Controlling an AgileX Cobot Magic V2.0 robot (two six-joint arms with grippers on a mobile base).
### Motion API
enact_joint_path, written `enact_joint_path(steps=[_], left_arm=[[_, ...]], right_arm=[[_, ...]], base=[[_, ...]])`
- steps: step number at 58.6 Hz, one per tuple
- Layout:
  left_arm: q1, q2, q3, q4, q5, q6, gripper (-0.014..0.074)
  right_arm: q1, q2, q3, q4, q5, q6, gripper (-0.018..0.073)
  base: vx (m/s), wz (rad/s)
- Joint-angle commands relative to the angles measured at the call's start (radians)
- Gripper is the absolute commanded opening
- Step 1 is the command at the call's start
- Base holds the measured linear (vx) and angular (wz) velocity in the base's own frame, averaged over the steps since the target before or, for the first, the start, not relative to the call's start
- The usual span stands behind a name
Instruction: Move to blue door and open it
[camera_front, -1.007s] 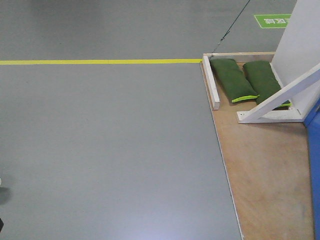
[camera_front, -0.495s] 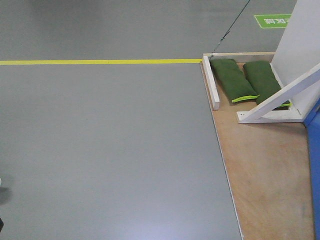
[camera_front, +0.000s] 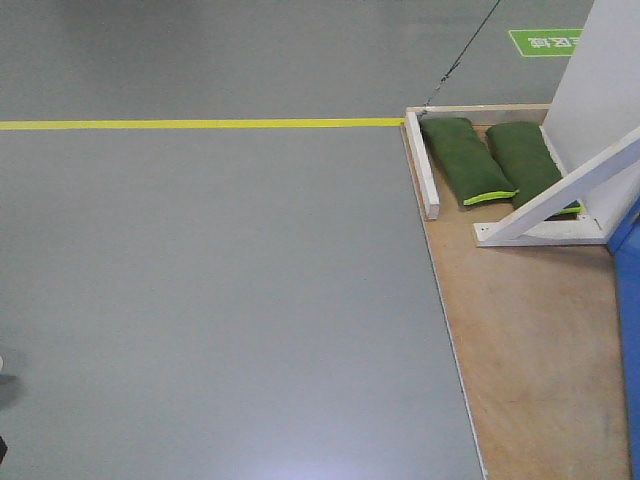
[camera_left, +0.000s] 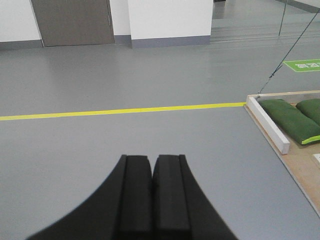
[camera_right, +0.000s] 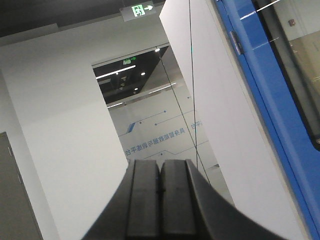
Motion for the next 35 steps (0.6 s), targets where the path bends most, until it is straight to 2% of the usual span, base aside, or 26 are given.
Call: enact_joint_path(steps=[1,8,12,17,27,31,35], left_arm=[[-0.007,-0.011,-0.026,-0.002,-0.084,-0.007,0.0073],[-0.007,-0.011,-0.026,-0.002,-0.084,-0.007,0.0073],[-0.007,-0.011,-0.026,-0.002,-0.084,-0.007,0.0073],[-0.007,-0.011,-0.026,-0.002,-0.084,-0.007,0.0073],[-0.007,-0.011,-0.026,-0.002,-0.084,-0.007,0.0073],[-0.007,-0.011,-0.026,-0.002,-0.084,-0.007,0.0073],[-0.007,-0.011,-0.026,-0.002,-0.084,-0.007,0.0073]], right_arm=[[-0.009,0.006,-0.023,0.019,-0.079,-0.005,0.0012],[-0.009,0.006,-0.023,0.012,-0.085,-0.005,0.0012],[-0.009,0.006,-0.023,-0.047,-0.122,-0.005,0.0012],[-0.009,0.006,-0.019,-0.186,-0.237,-0.005,0.0012],[-0.009,0.006,0.042,-0.538,-0.548,-0.006,0.0012],[-0.009,0.006,0.073,-0.684,-0.609,-0.006,0.0012],[-0.009,0.006,0.089,-0.795,-0.601,-0.006,0.0012]], base=[[0.00,0.00],[0.00,0.00],[0.00,0.00],[0.00,0.00],[0.00,0.00],[0.00,0.00],[0.00,0.00]])
